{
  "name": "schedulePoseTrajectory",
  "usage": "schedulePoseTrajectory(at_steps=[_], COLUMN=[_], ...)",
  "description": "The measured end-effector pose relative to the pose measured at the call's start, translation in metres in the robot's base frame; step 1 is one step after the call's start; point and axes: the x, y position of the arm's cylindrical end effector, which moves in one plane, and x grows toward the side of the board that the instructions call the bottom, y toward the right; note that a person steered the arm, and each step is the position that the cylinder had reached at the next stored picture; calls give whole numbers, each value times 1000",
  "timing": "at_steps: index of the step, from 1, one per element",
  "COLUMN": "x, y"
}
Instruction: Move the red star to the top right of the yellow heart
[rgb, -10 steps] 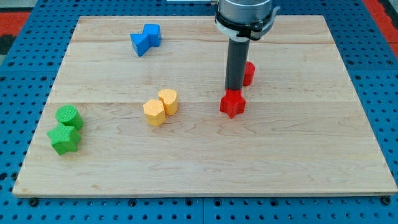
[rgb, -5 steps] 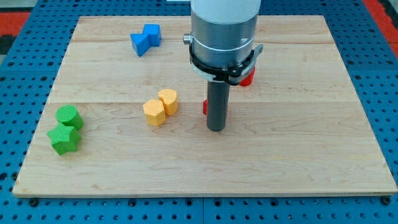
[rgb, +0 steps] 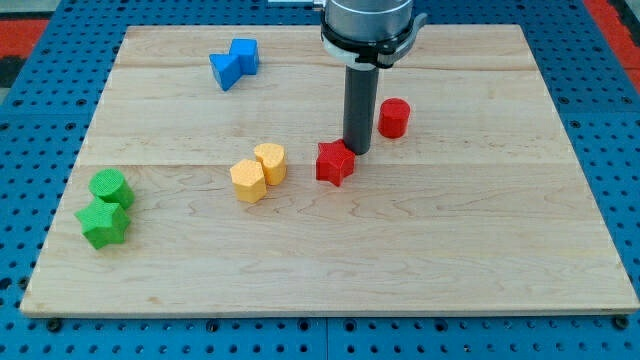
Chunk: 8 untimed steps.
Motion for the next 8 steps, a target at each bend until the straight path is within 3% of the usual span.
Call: schedulePoseTrajectory(at_steps=[2, 4, 5, 7, 8], x=[-41, 73, 59, 16, 30], y=[30, 29, -22, -55, -49])
